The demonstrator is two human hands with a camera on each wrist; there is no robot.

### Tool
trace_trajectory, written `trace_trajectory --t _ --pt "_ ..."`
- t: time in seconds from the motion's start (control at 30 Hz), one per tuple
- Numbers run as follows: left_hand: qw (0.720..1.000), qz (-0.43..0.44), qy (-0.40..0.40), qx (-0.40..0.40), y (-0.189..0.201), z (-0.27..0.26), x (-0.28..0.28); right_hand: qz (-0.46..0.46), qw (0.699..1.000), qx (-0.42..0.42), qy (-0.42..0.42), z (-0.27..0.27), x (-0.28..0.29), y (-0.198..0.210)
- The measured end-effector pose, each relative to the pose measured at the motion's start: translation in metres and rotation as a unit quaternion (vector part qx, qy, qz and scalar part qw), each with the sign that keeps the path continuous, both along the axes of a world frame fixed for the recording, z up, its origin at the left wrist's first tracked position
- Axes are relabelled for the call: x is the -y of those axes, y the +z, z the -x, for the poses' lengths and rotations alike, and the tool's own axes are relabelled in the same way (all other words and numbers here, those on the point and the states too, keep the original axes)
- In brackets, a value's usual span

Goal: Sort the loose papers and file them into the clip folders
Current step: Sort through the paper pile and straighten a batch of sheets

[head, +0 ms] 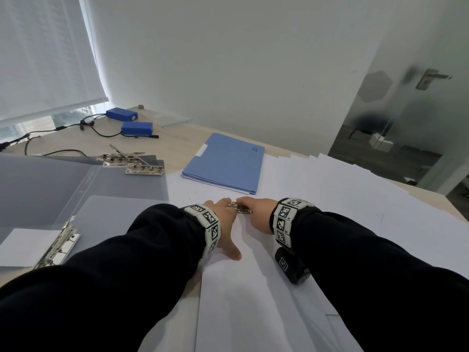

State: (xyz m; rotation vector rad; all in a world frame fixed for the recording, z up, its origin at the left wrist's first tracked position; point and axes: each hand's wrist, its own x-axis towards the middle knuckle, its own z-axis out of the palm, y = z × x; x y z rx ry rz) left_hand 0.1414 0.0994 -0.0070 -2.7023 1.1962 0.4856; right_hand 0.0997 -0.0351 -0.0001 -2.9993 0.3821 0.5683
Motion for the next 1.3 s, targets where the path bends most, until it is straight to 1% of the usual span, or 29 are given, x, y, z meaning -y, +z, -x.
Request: trace_trajectory --t 0.1,0.27,0.43,0.53,0.63,0.77,1.0,1.1,1.17,1.23,1.3 --pt "1.000 -0.008 0.000 0.001 0.001 0.001 0.000 -0.012 1.000 -0.008 -0.008 0.003 0.002 0.001" --pt "1.000 -0.018 -0.001 0.002 0.002 0.001 0.002 -0.019 1.000 -0.013 0.016 0.003 0.002 0.003" --pt "1.000 -0.028 0.004 0.003 0.003 0.001 0.004 -0.015 0.999 0.005 0.029 0.001 0.005 0.000" --pt "0.999 -0.031 0.012 -0.001 0.002 -0.001 0.005 -0.019 0.999 -0.004 0.036 -0.001 0.007 -0.002" --pt "0.999 -0.030 0.020 -0.007 0.002 -0.001 0.006 -0.027 0.999 -0.010 0.030 -0.005 0.009 -0.005" --pt "1.000 -0.021 0.010 -0.001 -0.003 -0.002 0.005 -0.026 0.999 -0.012 0.022 -0.003 0.010 -0.004" --pt "1.000 -0.013 0.010 0.014 -0.011 -0.002 0.001 -0.029 1.000 0.004 0.010 -0.004 0.009 -0.009" --pt "1.000 -0.008 0.014 0.011 -0.013 -0.003 0.000 -0.066 0.997 0.030 -0.008 0.002 0.009 -0.005" --pt "1.000 -0.008 0.018 0.012 -0.014 -0.002 -0.002 -0.129 0.988 0.074 -0.047 0.010 0.012 -0.002" --pt "1.000 -0.004 0.029 0.006 -0.014 0.002 -0.005 -0.201 0.965 0.134 -0.098 0.025 0.021 0.004" --pt "0.999 0.008 0.040 -0.006 -0.013 0.005 -0.008 -0.269 0.932 0.193 -0.145 0.047 0.036 0.011"
